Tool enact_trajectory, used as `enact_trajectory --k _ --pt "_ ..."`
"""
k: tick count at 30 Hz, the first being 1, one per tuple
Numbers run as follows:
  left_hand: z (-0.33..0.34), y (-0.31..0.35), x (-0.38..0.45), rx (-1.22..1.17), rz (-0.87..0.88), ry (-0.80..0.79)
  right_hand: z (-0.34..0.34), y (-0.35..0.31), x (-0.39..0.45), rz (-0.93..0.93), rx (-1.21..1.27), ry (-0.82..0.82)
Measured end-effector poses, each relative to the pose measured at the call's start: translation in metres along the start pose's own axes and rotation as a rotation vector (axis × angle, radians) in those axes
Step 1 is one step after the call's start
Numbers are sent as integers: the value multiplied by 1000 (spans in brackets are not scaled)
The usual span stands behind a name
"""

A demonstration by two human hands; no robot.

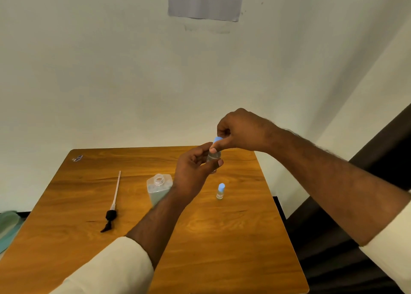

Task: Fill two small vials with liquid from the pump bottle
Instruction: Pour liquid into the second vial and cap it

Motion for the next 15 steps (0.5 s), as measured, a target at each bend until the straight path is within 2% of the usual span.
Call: enact_trajectory --k 3,6,9,11,14,15 --pt "0 2 0 -23 -8 -11 -3 -1 -2 -65 134 -11" --pt "-2 4 0 -38 -8 -14 -6 -6 -2 -174 198 -99" --pt "-4 4 0 -26 1 -16 -8 -11 1 -210 129 -117" --pt "-6 3 0 -22 12 -3 -8 -14 3 -142 36 -92" --pt "-8 0 1 -16 10 18 -4 -14 10 -50 -240 -44" --pt "-9 -1 1 -13 9 12 -4 -13 11 -32 -251 -29"
Point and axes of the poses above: each hand's wrist, its own x-axis towards the middle knuckle, its own z-axis out of the palm, y = z × x, the point moved 4 cm from there along x, towards the middle knuckle, and after that the axes turned 7 degrees about -z, right-handed, at the moved point
